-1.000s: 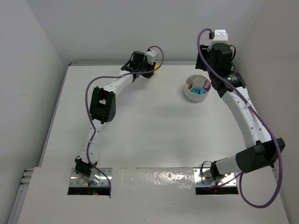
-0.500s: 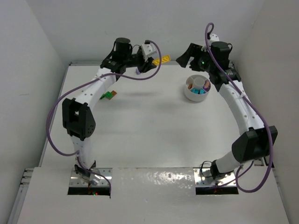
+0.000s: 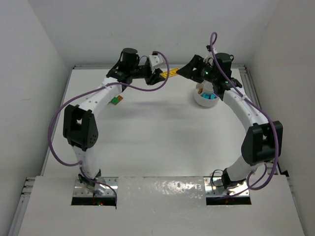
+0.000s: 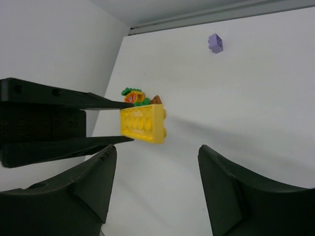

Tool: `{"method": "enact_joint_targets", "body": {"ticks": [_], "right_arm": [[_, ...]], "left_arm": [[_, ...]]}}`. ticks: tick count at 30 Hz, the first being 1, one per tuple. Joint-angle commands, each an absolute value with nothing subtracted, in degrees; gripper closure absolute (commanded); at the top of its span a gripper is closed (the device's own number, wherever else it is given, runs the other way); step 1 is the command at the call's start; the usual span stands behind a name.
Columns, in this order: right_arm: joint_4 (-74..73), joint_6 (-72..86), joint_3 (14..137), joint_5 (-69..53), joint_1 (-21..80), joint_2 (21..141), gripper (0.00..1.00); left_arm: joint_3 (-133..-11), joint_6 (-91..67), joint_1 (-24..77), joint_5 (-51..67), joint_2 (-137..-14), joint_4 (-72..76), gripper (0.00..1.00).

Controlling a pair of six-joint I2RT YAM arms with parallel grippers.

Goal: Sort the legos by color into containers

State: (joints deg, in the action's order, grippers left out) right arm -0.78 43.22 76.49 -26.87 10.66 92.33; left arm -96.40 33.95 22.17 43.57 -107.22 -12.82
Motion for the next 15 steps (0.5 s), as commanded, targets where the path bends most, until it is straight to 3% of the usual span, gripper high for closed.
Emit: {"method": "enact_joint_targets", "body": {"ticks": [1, 5, 12, 15], "right_arm": [[2.9, 43.0, 77.3, -28.4, 11.2, 93.3, 0.34], [2.2, 42.7, 78.7, -27.2, 11.6, 94.8, 0.38], [2.5, 43.9, 80.6, -28.0, 12.9, 97.3, 0.53], [4.2, 45.2, 79.9, -28.2, 13.4, 97.4, 0.66]], "left_arm": [[-95.2, 31.8, 22.9, 47.7, -103.0, -8.7, 1.0], [-93.6, 32.9, 23.5, 48.4, -101.9, -8.5, 1.0], [-93.3, 30.2, 23.6, 48.5, -101.9, -5.0, 1.0], [-93.3, 30.3, 23.6, 48.3, -102.0, -4.6, 1.0]]}}
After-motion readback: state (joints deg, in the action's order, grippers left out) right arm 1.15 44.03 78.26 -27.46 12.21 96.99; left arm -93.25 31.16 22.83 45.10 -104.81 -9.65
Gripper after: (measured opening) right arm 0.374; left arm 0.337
